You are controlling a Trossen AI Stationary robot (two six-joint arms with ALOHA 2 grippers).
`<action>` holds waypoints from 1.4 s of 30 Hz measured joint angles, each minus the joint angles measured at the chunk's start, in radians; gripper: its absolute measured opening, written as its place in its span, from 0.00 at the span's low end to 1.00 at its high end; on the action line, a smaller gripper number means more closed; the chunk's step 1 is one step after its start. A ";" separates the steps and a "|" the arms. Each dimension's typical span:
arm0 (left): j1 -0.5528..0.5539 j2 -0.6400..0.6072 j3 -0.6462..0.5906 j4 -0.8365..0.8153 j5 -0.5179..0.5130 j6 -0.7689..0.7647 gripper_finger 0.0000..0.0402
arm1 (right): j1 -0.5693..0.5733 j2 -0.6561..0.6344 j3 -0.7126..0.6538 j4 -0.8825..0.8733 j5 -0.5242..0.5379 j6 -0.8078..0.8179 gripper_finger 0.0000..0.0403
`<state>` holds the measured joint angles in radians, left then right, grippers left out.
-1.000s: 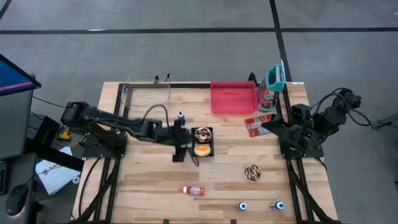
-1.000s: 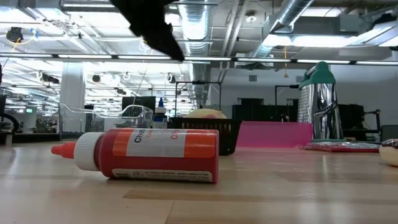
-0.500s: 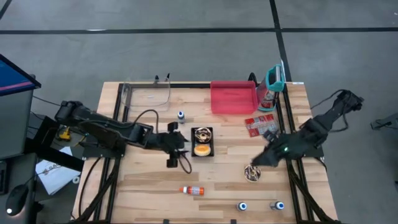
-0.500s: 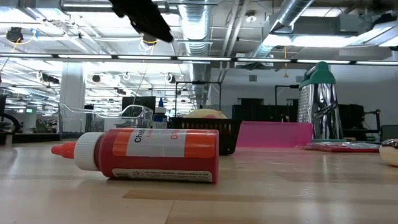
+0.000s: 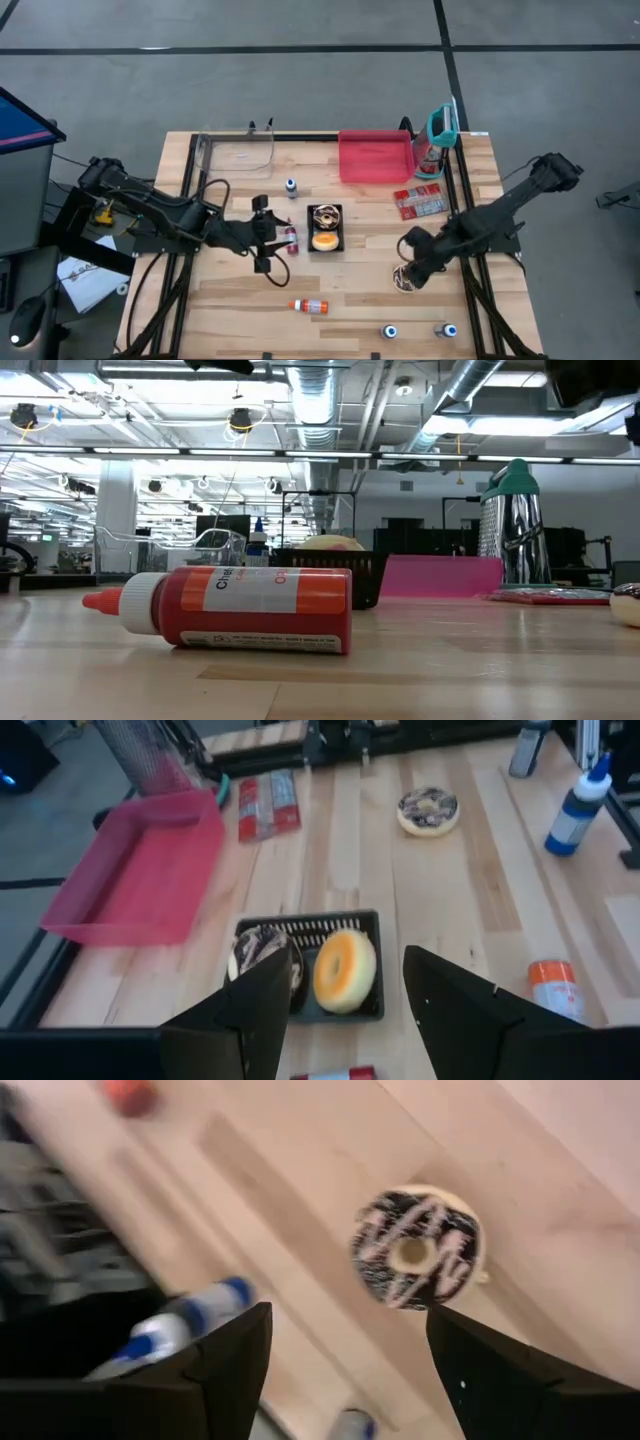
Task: Pick & Place Food Item
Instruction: Put the pink donut in the black basket
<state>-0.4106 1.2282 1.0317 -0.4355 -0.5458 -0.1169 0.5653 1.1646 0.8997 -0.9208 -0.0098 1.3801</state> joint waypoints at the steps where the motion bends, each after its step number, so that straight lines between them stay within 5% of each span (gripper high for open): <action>1: -0.006 0.000 0.000 -0.002 -0.001 0.000 0.47 | -0.004 0.022 0.001 -0.009 -0.002 -0.006 0.64; 6: -0.014 0.003 0.000 0.002 -0.012 0.000 0.47 | -0.020 0.162 -0.003 -0.022 -0.016 -0.026 0.64; 11: -0.014 -0.006 0.000 -0.011 -0.004 0.004 0.47 | -0.040 0.188 -0.001 0.173 0.010 -0.024 0.64; 17: 0.063 0.097 -0.018 0.018 0.321 0.016 0.45 | -0.061 0.122 -0.001 0.189 0.123 0.009 0.64; 22: 0.147 0.254 -0.021 0.181 0.422 0.158 0.37 | -0.086 0.064 -0.002 0.160 0.169 0.015 0.64; 31: 0.239 0.465 0.022 0.383 0.697 0.127 0.18 | -0.093 0.005 -0.002 0.143 0.172 0.033 0.64; 36: 0.242 0.506 0.032 0.391 0.710 0.118 0.03 | -0.087 -0.007 -0.002 0.135 0.177 0.035 0.64; 42: 0.288 0.517 0.032 0.396 0.659 0.097 0.00 | -0.088 -0.007 -0.002 0.135 0.180 0.029 0.64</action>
<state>-0.1225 1.7452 1.0641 -0.0393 0.1133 -0.0197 0.4778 1.1572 0.8982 -0.7853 0.1703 1.4091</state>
